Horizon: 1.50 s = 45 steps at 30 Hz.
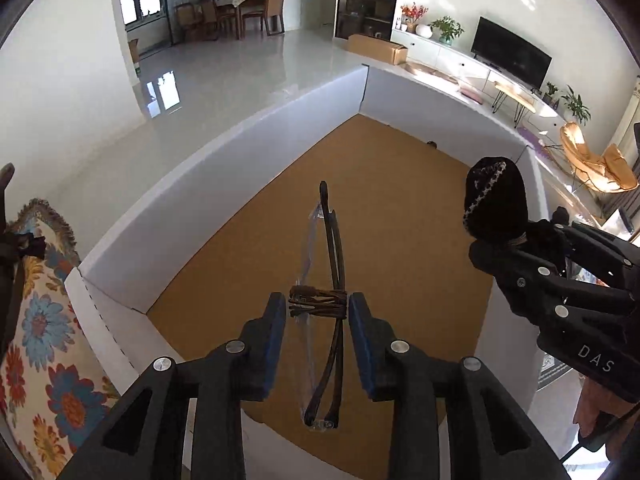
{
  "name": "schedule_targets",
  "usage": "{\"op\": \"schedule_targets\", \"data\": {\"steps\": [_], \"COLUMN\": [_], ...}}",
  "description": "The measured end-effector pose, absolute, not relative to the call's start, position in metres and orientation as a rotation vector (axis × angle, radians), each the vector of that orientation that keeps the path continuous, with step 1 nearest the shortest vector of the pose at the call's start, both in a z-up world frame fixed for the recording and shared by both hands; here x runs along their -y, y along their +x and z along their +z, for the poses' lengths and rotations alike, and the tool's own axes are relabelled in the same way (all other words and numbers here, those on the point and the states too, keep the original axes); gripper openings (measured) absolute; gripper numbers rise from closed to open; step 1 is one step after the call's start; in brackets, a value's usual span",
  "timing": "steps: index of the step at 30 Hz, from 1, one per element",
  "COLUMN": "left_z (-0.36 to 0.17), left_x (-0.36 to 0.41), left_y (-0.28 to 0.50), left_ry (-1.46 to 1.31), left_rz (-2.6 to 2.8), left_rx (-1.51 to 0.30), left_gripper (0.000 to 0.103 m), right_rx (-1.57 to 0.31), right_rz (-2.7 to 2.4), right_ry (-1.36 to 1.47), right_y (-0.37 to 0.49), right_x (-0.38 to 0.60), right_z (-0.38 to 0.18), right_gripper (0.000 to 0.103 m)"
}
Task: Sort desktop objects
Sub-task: 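Carry the earmuffs and glasses over the white bin with both tools, then open both tools to drop earmuffs and glasses into the bin, then move both tools from the bin back over the table objects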
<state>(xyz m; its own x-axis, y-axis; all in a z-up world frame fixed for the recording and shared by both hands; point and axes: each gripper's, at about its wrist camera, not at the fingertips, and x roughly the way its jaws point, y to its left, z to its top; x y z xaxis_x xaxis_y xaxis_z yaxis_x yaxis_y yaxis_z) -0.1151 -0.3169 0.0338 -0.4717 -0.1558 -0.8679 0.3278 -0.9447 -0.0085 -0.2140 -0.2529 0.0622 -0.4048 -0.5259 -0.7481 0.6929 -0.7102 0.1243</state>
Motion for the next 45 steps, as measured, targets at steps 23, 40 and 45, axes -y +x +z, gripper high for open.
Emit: {"op": "schedule_targets", "data": {"steps": [23, 40, 45], "left_z": [0.013, 0.090, 0.032], "left_x": [0.283, 0.081, 0.016], "left_y": [-0.081, 0.027, 0.018], "left_ry": [1.264, 0.980, 1.251], "left_rz": [-2.403, -3.059, -3.046], "left_rx": [0.012, -0.149, -0.123], "left_gripper": [0.076, 0.102, 0.102], "right_rx": [-0.712, -0.078, -0.106], "right_rz": [-2.121, -2.677, -2.738], "right_ry": [1.118, 0.389, 0.905], "right_y": [-0.213, -0.039, -0.037], "right_x": [0.228, -0.040, -0.109], "right_z": [0.004, 0.170, 0.088], "right_gripper": [0.094, 0.103, 0.103]}}
